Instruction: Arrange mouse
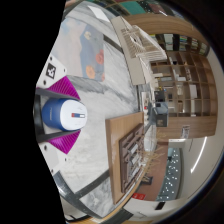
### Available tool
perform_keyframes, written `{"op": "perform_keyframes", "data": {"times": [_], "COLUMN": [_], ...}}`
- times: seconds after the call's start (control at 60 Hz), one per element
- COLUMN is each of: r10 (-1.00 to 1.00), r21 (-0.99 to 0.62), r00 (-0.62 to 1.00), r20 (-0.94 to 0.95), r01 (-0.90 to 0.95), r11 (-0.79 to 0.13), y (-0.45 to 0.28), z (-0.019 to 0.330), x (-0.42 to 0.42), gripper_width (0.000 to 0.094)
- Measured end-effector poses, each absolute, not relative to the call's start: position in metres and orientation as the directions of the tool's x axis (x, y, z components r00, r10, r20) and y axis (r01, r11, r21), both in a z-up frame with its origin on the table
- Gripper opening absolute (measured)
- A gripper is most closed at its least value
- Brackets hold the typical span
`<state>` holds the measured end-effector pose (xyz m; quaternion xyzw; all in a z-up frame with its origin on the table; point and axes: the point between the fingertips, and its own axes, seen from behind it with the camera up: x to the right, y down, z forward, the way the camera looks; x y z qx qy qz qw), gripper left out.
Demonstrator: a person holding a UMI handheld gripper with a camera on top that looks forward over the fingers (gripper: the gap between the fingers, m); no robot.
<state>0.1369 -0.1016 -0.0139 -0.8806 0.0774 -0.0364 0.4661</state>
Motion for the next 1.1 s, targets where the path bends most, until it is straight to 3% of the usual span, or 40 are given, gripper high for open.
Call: {"op": "perform_keyframes", "data": {"times": [0.017, 0.117, 0.183, 0.2, 0.217, 0.367, 0.417, 0.483, 0.617, 0.733, 0.833, 0.85, 0.867, 0.917, 0.983, 1.0, 1.017, 1.1], "r10": [-0.174, -0.207, -0.226, -0.224, -0.22, -0.113, -0.043, 0.035, 0.079, 0.075, 0.094, 0.093, 0.091, 0.069, 0.065, 0.068, 0.071, 0.075], "r21": [-0.835, -0.86, -0.835, -0.825, -0.819, -0.899, -0.903, -0.897, -0.849, -0.818, -0.818, -0.812, -0.803, -0.796, -0.806, -0.809, -0.812, -0.818], "r00": [0.985, 0.978, 0.974, 0.974, 0.974, 0.992, 0.995, 0.995, 0.996, 0.997, 0.995, 0.995, 0.996, 0.998, 0.998, 0.998, 0.997, 0.996], "r20": [-0.009, -0.011, -0.026, -0.034, -0.05, -0.049, -0.085, -0.097, -0.029, -0.004, 0.024, 0.017, 0.011, -0.003, -0.013, -0.011, -0.013, -0.045], "r01": [-0.103, -0.115, -0.145, -0.154, -0.166, -0.093, -0.095, -0.072, 0.018, 0.04, 0.074, 0.069, 0.063, 0.039, 0.028, 0.031, 0.031, 0.006], "r11": [-0.541, -0.498, -0.531, -0.543, -0.549, -0.427, -0.42, -0.437, -0.528, -0.574, -0.57, -0.58, -0.592, -0.604, -0.591, -0.587, -0.583, -0.575], "y": [-0.099, -0.095, -0.097, -0.098, -0.098, -0.074, -0.067, -0.062, -0.058, -0.06, -0.059, -0.057, -0.06, -0.065, -0.073, -0.077, -0.08, -0.101], "z": [-0.013, -0.012, -0.013, -0.012, -0.009, 0.076, 0.09, 0.082, 0.02, -0.016, -0.014, -0.015, -0.013, -0.008, 0.007, 0.011, 0.015, 0.032], "x": [0.137, 0.141, 0.14, 0.138, 0.135, 0.07, 0.024, -0.028, -0.071, -0.074, -0.071, -0.071, -0.07, -0.065, -0.059, -0.057, -0.056, -0.05], "gripper_width": [0.0529, 0.0503, 0.0434, 0.0461, 0.0417, 0.038, 0.0378, 0.0378, 0.0377, 0.0457, 0.0542, 0.0576, 0.0679, 0.0788, 0.0789, 0.0853, 0.0804, 0.0806]}}
